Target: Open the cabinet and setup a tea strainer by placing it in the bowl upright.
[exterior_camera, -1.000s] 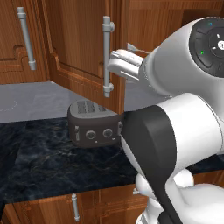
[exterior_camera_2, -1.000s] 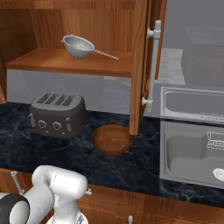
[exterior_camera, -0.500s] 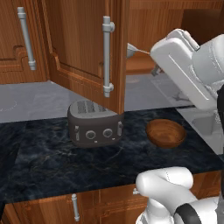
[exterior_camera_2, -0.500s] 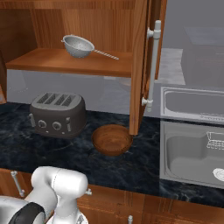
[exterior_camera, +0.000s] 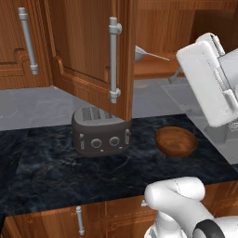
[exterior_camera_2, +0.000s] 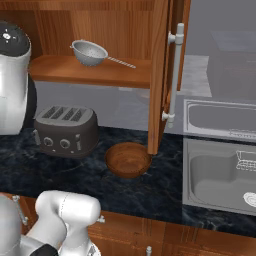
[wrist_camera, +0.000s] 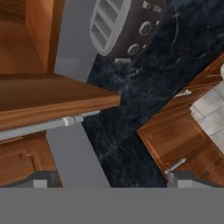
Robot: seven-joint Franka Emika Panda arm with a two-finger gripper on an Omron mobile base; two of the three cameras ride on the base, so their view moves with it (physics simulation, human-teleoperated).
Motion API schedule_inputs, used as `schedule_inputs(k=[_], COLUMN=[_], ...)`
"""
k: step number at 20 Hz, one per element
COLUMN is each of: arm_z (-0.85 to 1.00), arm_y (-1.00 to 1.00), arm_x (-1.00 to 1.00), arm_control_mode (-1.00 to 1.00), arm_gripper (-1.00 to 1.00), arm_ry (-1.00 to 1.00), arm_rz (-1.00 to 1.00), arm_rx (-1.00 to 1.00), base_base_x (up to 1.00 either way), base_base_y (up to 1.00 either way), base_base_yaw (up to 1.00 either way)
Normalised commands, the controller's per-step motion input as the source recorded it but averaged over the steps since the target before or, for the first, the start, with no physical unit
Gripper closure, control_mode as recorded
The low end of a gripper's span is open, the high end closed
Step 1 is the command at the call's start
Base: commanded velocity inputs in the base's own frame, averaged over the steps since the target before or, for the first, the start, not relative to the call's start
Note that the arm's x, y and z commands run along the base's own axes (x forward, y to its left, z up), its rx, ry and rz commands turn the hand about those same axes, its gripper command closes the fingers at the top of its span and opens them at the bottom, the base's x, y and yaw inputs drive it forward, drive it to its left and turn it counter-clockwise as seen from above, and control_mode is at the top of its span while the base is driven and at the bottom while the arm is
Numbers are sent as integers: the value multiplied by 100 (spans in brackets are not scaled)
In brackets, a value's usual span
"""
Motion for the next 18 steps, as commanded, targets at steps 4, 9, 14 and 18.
schedule_inputs(k=[4,9,14,18], arm_z=[-21,-1,0,0], arm_y=[0,0,0,-4], arm_x=[8,23,21,41], arm_control_mode=[-100,-100,-100,-100], arm_gripper=[-100,-100,-100,-100], arm_ry=[20,16,11,1], arm_rz=[8,4,1,1], arm_rx=[40,28,10,0], base_base_x=[0,0,0,0], base_base_y=[0,0,0,0], base_base_yaw=[0,0,0,0])
